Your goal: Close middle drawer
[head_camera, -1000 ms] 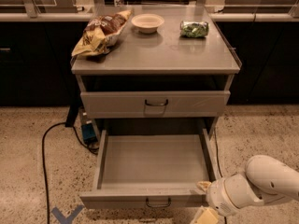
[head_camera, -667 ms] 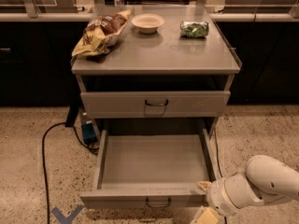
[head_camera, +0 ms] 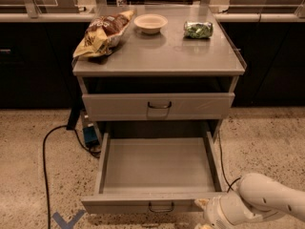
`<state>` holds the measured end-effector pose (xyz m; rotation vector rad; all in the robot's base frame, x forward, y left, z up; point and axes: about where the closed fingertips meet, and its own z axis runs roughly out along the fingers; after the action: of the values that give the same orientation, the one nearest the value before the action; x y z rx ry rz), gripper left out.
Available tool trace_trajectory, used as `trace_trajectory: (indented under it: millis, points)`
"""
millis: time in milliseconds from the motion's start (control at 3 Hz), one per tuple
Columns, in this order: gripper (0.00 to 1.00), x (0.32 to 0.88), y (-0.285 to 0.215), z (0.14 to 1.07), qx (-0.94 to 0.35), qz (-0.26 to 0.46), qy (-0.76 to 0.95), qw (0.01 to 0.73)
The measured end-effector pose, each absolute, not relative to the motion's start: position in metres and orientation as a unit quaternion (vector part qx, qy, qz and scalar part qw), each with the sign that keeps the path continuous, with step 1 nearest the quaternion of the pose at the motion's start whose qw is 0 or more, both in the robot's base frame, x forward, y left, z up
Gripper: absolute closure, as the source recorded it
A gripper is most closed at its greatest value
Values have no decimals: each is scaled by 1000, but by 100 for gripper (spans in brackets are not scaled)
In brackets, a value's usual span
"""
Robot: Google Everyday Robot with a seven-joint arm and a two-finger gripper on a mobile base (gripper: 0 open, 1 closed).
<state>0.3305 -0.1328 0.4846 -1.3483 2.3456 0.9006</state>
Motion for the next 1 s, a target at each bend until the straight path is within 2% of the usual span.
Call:
trace_trajectory:
  millis: [667,1000]
  points:
    - [0,327,-110,443,-485,313,806,130]
    - [0,359,-95,437,-503,302,795,153]
